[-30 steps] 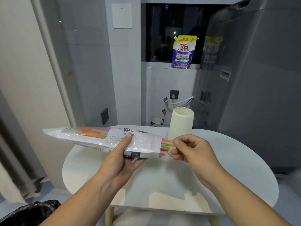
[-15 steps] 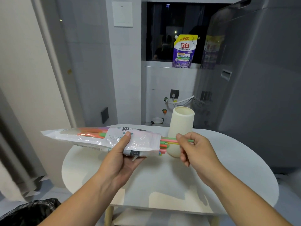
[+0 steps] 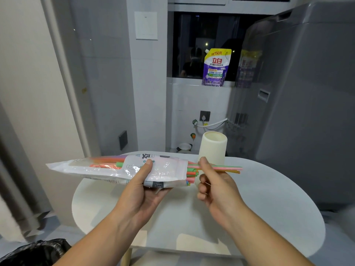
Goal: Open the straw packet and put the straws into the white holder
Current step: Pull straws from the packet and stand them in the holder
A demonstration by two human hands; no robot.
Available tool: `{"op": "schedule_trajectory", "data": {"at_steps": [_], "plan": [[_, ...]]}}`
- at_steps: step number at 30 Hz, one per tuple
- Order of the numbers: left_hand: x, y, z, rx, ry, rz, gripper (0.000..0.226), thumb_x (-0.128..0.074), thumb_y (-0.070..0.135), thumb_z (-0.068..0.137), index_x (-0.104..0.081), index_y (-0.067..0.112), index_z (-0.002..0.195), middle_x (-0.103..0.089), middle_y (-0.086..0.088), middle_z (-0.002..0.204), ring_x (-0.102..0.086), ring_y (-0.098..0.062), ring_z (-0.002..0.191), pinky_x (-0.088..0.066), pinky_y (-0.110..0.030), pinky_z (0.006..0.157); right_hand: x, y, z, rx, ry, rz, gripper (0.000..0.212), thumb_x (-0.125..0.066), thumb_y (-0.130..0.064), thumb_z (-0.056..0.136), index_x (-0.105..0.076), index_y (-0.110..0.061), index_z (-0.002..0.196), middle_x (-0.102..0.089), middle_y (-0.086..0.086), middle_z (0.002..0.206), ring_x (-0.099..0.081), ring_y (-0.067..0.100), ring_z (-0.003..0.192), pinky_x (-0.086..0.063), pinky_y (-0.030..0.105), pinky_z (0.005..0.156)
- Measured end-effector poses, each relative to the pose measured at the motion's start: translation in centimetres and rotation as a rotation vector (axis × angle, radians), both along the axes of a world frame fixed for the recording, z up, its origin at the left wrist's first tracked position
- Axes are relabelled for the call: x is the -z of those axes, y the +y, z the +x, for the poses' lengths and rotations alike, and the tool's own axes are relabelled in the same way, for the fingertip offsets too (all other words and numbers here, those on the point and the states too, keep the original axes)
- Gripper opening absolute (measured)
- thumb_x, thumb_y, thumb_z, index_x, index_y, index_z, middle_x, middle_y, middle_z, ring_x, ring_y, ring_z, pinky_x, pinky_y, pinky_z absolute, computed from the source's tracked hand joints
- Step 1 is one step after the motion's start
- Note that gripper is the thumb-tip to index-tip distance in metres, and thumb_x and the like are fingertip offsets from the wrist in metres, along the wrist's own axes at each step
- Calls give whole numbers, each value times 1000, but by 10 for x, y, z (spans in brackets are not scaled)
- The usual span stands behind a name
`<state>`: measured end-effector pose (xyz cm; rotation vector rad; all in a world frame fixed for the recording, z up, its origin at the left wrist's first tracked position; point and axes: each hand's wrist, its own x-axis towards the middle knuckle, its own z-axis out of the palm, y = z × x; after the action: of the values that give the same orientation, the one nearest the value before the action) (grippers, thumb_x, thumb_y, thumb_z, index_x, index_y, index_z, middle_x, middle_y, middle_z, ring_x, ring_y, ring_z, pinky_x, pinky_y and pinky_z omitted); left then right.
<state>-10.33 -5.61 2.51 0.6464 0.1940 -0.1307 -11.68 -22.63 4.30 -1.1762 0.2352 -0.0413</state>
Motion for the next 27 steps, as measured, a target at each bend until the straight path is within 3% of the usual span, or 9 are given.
{"op": "schedule_trajectory", "data": {"at_steps": [4, 8, 13, 17, 20, 27], "plan": [[2, 0, 0, -1, 12, -12, 50, -70, 21, 89, -58, 12, 136, -77, -15, 117, -75, -32, 103, -61, -57, 81, 1, 3, 6, 102, -43, 66, 21, -67, -28, 92, -68, -8, 84, -51, 1, 62, -45, 11, 50, -41, 24, 46], [3, 2, 0, -24, 19, -24, 47, -70, 20, 89, -60, 12, 134, -77, -14, 116, -72, -33, 110, -54, -58, 96, 1, 2, 9, 158, -100, 101, 24, -64, -23, 95, -67, 0, 100, -61, 4, 70, -58, 11, 58, -54, 22, 55], [2, 6, 5, -42, 18, -52, 44, -70, 19, 89, -61, 12, 132, -77, -15, 115, -75, -33, 102, -55, -62, 91, -2, -8, 13, 218, -142, -51, 29, -63, -27, 95, -70, 2, 99, -71, 8, 75, -69, 14, 64, -57, 24, 60], [2, 12, 11, -86, 15, -84, 45, -71, 18, 90, -60, 11, 133, -77, -15, 117, -74, -34, 106, -53, -62, 98, -12, -15, 18, 224, -174, -92, 28, -63, -25, 96, -70, 2, 91, -71, 7, 68, -70, 15, 60, -60, 29, 65], [2, 17, 14, -111, 24, -107, 43, -70, 17, 91, -60, 11, 132, -76, -16, 117, -74, -35, 106, -53, -66, 91, -23, -25, 22, 237, -205, -161, 28, -62, -25, 96, -70, 1, 88, -71, 5, 62, -70, 16, 56, -61, 35, 70], [4, 20, 22, -127, 19, -130, 44, -70, 19, 92, -59, 12, 134, -75, -15, 120, -73, -35, 110, -52, -66, 91, -47, -60, 22, 367, -272, -271, 33, -61, -27, 97, -67, 1, 80, -68, 12, 61, -67, 17, 50, -61, 28, 57]]}}
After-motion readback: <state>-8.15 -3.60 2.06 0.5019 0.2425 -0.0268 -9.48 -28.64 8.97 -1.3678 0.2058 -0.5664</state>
